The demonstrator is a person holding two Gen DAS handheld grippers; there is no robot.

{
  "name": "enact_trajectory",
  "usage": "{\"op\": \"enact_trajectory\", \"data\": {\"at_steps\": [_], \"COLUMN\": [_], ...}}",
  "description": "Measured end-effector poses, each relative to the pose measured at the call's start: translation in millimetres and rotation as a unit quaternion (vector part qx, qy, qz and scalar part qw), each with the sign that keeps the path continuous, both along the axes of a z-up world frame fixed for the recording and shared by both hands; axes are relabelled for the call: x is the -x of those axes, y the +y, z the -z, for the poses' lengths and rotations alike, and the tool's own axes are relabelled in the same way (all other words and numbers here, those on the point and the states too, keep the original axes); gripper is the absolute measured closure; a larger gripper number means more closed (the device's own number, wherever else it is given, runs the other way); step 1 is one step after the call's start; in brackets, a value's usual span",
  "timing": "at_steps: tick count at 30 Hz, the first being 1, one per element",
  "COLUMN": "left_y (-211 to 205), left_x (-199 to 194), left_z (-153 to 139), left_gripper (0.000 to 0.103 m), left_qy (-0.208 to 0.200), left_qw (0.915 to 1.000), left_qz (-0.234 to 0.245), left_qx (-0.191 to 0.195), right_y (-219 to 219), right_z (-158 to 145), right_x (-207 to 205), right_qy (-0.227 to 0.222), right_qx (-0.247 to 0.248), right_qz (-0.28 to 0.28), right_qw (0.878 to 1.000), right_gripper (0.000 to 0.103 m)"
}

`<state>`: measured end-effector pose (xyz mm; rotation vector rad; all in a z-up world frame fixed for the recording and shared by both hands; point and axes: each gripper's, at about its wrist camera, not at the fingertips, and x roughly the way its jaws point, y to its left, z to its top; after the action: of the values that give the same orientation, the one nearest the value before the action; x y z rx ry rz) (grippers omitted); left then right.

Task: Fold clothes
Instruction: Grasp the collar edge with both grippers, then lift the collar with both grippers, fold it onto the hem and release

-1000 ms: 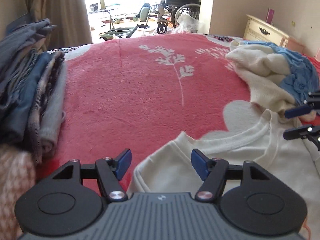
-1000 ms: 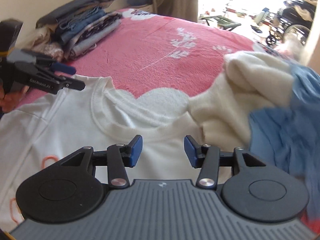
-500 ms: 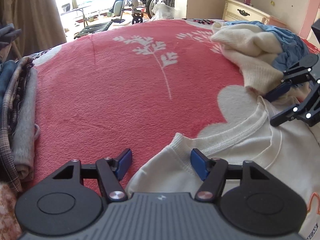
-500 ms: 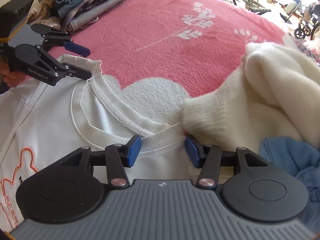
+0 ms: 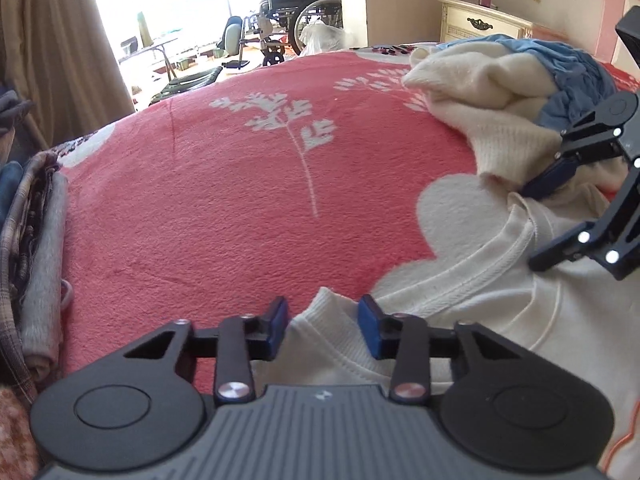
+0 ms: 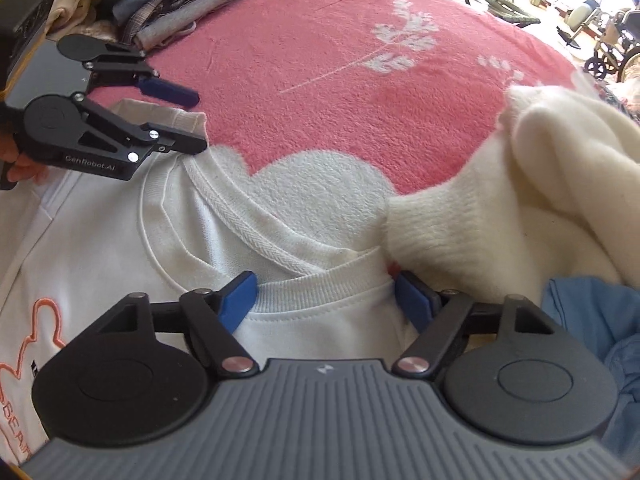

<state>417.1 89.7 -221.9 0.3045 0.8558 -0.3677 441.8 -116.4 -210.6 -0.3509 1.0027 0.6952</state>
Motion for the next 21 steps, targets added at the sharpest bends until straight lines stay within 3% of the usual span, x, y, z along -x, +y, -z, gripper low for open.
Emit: {"op": "enact_trajectory", "data": {"at_steps": [3,5,8,15,21], "left_y": [-9,-14,-13,-4,-5], "left_x": [6,11,22,67,121], "left_z": [-2,-6,-18,-63,-100], "left_gripper": [0.089,0.093,0.095,0.096,0.096], "left_qy": [-0.009,-0.018,-0.029,-0.059,-0.074], "left_qw": [0.9996,0.9988,0.9988,0.9981,0.9970], "left_qz": [0.002,0.002,-0.004,0.001,0.024], "left_qx": [-0.029,-0.045,-0.039,-0.016,0.006], "right_y": [1,7,11,-2,-18], "right_z": [-4,-5,-14,-52,-86], "right_x": [3,10,23,61,123], "right_qy": [-0.007,-0.018,-0.041,-0.081,-0.101], "right_qx": [0.002,0.012,0.020,-0.010,-0.051], "right_qz": [0.008,-0.001,-0.004,0.023,0.043], "right_qw": [1.000,1.000,0.999,0.996,0.993], "right_gripper": [0.060,0.075,0.086,0.088,0.088]}}
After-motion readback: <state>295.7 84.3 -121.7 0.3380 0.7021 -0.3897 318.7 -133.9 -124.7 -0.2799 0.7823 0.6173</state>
